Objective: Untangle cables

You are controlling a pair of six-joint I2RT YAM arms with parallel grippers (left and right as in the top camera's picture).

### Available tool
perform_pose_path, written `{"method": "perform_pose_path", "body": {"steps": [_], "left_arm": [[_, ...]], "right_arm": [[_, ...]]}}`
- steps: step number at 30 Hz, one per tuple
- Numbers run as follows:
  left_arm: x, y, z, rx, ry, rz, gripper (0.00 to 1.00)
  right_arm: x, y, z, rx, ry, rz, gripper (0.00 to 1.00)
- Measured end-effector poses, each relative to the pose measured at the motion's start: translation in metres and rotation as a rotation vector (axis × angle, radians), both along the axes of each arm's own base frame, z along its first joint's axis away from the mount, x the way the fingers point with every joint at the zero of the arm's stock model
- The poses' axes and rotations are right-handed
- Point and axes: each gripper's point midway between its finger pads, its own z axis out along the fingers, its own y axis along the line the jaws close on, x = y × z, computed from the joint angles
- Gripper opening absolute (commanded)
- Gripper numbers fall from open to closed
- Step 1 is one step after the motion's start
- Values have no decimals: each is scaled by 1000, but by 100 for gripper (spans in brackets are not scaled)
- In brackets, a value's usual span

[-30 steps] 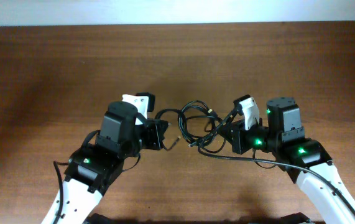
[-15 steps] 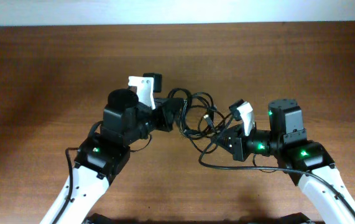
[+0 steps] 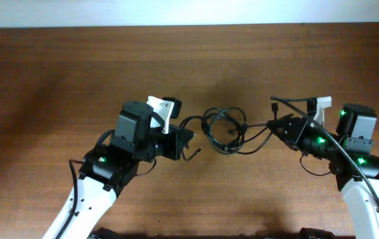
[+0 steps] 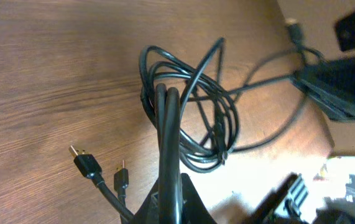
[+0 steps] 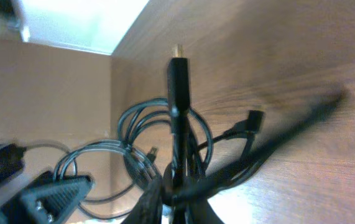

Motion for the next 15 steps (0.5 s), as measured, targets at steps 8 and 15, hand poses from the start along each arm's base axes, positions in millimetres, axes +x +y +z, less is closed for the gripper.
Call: {"method": "perform_pose_path", "body": {"steps": [8,15], "left_arm": [[-1,-18,23,-38,-182,-178,0],[-15,-43,63,-207,-312,-355,0]], "right_arm": [[-7,-1,-18,-155,-93,129,99],[-42,24,-8,-203,-407,473,99]]}}
